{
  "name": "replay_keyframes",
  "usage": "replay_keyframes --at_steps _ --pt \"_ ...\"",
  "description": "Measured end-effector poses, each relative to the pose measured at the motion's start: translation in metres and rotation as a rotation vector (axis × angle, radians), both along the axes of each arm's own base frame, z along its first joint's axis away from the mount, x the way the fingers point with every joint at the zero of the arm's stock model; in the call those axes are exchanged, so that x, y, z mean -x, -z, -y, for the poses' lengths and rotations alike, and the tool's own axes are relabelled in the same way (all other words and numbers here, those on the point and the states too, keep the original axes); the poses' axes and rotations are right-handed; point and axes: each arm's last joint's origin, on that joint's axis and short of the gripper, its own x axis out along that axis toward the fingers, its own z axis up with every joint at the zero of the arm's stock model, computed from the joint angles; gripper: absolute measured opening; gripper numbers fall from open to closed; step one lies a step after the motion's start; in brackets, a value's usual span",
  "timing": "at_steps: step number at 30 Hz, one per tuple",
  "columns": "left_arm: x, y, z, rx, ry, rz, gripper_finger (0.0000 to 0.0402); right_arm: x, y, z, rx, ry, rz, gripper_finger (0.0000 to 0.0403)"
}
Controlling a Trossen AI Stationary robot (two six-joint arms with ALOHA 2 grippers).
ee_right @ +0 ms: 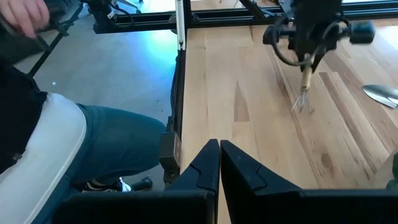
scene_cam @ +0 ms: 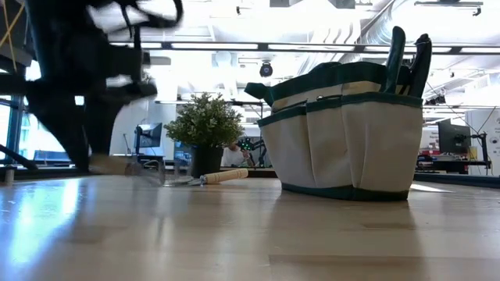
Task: Pick & Place Garden tools in Gardening bag
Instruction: Put the brown rake into the green bag
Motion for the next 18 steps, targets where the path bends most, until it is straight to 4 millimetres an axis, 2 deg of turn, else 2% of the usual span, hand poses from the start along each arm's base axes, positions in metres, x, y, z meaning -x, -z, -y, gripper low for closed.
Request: replay_keyframes --at_steps 4,11,15,18 --pt "-0.005 -0.034 0.011 -0.156 -0.011 0.050 0.0061 0.000 0.000 0.000 0.003 -0.002 0.000 0.0004" --pt "-0.013 -0.124 0.029 -0.385 -0.021 0.292 0.0061 0.000 0.000 0.000 0.008 -0.001 0.003 0.0004" --pt "-0.021 -0.173 0.036 -0.353 0.010 0.473 0.0061 0.000 0.000 0.000 0.014 0.011 0.013 0.0004" --pt "-0.025 -0.197 0.039 -0.288 0.101 0.546 0.0061 -0.001 -0.001 0.002 0.040 0.049 0.046 0.0004"
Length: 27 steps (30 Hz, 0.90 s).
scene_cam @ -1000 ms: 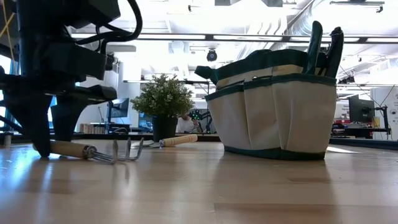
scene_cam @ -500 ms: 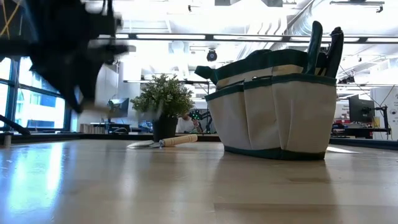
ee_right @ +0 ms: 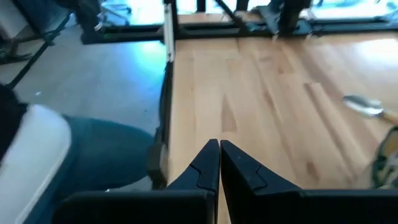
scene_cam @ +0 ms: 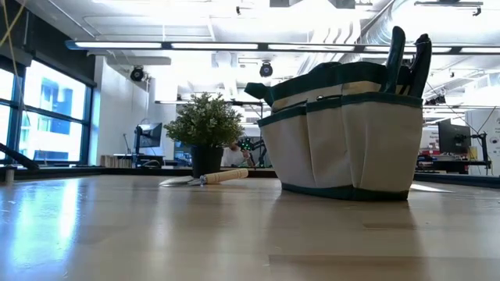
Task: Pick & Place Garden tools in Gardening bag
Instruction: Put the brown rake into the green bag
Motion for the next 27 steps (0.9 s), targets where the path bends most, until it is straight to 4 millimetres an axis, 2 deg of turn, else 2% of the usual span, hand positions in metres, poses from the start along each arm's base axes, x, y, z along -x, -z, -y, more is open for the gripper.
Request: replay_keyframes --at_steps 3,5,10,13,17,23,27 --pt "-0.007 -0.018 -0.006 0.016 0.093 0.065 0.0061 -0.002 0.000 0.000 0.045 0.025 0.041 0.0004" --pt "-0.008 -0.025 -0.016 0.020 0.134 0.074 0.0061 -0.003 -0.003 -0.001 0.076 0.038 0.083 0.0004" --pt "-0.020 -0.038 -0.054 0.080 0.225 0.098 0.0061 -0.005 -0.013 -0.009 0.118 -0.020 0.162 0.0004" --pt "-0.033 -0.046 -0.074 0.135 0.339 0.167 0.0061 -0.006 -0.017 -0.013 0.117 -0.074 0.187 0.0004" --pt "-0.050 -0.055 -0.103 0.184 0.447 0.295 0.0061 -0.011 -0.012 -0.016 0.119 -0.152 0.248 0.0004" --pt "-0.072 -0.045 -0.144 0.397 0.566 0.328 0.0061 -0.011 -0.006 -0.025 0.095 -0.441 0.417 0.0004" --pt "-0.093 -0.030 -0.155 0.479 0.627 0.332 0.0061 -0.005 -0.010 -0.032 0.076 -0.662 0.544 0.0004"
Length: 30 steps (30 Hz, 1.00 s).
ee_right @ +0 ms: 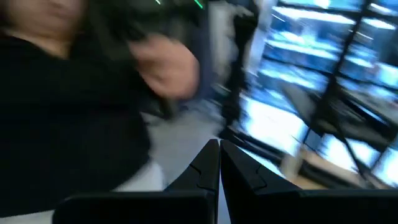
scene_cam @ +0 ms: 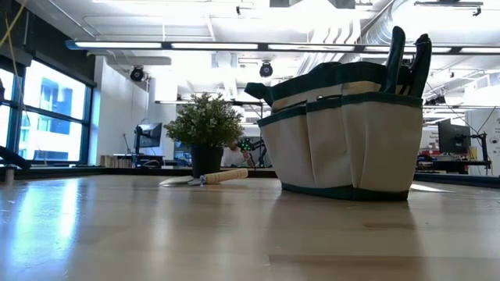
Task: Pick & Place Garden tools in Gardening bag
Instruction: Put the brown rake into the green bag
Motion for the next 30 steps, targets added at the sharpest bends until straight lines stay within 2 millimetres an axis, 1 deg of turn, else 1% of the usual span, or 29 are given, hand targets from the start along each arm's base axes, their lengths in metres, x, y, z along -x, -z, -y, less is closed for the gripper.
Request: replay_keyframes --at_steps 2,4,8,12,16,18,20,25,30 --pt "-0.017 0.012 0.000 0.021 0.001 0.012 0.0061 0.003 -0.002 -0.003 -0.001 -0.094 0.027 0.0004" --pt "-0.032 0.026 -0.001 0.063 -0.012 -0.005 0.0061 0.005 -0.003 -0.005 -0.013 -0.143 0.038 0.0004" --pt "-0.053 0.056 -0.007 0.086 0.034 -0.061 0.0061 0.009 -0.005 -0.007 -0.038 -0.148 0.034 0.0004" --pt "-0.066 0.087 -0.022 0.133 0.060 -0.158 0.0061 0.007 -0.005 -0.005 -0.061 -0.130 0.023 0.0004" --pt "-0.068 0.101 -0.035 0.138 0.016 -0.226 0.0061 0.003 -0.005 -0.003 -0.081 -0.100 0.010 0.0004" --pt "-0.065 0.109 -0.041 0.149 -0.001 -0.299 0.0061 0.001 -0.005 -0.002 -0.082 -0.080 0.009 0.0004" --pt "-0.062 0.113 -0.044 0.141 -0.013 -0.342 0.0061 -0.001 -0.005 0.000 -0.076 -0.069 0.005 0.0004" --pt "-0.055 0.121 -0.043 0.093 -0.053 -0.449 0.0061 -0.008 -0.005 0.005 -0.076 -0.048 0.005 0.0004" --pt "-0.053 0.127 -0.042 0.071 -0.053 -0.495 0.0061 -0.016 -0.005 0.011 -0.121 -0.024 -0.027 0.0004"
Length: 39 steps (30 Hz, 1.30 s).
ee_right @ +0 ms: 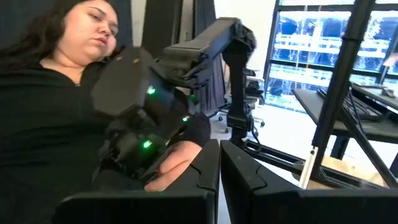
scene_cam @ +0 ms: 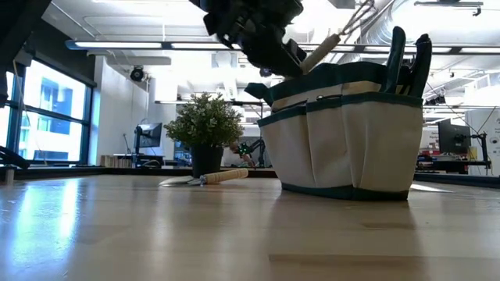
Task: Pick & Place Garden tools in Gardening bag
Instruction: Put the brown rake into the green bag
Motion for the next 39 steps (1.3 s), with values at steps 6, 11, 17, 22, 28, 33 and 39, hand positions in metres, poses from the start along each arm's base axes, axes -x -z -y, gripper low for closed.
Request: replay_keyframes --at_steps 6,11,17,22,28,33,39 --pt "-0.002 0.013 -0.005 -0.110 -0.117 -0.082 0.0061 -0.004 0.000 0.003 -0.017 0.012 -0.013 0.0004" --pt "-0.001 0.024 -0.007 -0.145 -0.161 -0.161 0.0061 -0.004 0.002 0.003 -0.002 0.011 -0.024 0.0004" --pt "0.008 0.033 -0.004 -0.119 -0.251 -0.327 0.0061 -0.004 0.003 0.003 -0.013 0.010 -0.045 0.0004" --pt "0.012 0.032 0.014 -0.158 -0.392 -0.406 0.0061 -0.004 0.004 0.003 -0.005 0.011 -0.051 0.0004" --pt "0.013 0.033 0.053 -0.229 -0.496 -0.425 0.0061 -0.004 0.004 0.003 -0.001 0.011 -0.054 0.0004" --pt "0.013 0.012 0.083 -0.215 -0.534 -0.428 0.0061 -0.004 0.004 0.003 0.000 0.012 -0.055 0.0004" --pt "0.013 -0.027 0.094 -0.191 -0.621 -0.382 0.0060 -0.004 0.004 0.003 0.000 0.015 -0.055 0.0004"
